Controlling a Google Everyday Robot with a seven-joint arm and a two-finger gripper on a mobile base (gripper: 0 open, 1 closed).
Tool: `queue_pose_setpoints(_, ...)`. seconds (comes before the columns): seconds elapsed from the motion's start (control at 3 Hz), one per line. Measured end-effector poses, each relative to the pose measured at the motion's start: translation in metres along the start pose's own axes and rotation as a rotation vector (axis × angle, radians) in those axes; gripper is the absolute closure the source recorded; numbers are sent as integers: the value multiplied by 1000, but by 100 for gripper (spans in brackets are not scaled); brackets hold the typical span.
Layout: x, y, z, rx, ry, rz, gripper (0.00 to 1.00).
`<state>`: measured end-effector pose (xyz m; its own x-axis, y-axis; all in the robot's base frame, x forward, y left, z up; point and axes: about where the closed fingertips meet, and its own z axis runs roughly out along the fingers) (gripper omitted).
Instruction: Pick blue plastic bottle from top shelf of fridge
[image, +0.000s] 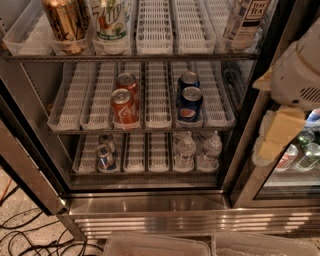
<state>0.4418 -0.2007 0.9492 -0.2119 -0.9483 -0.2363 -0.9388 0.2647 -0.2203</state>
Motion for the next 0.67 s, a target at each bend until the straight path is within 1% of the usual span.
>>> queue_pose_setpoints(0.33,-20,16,47,-44,-78,-11,0)
queue_pose_setpoints(0.67,-45,37,88,-63,-184,-7,0)
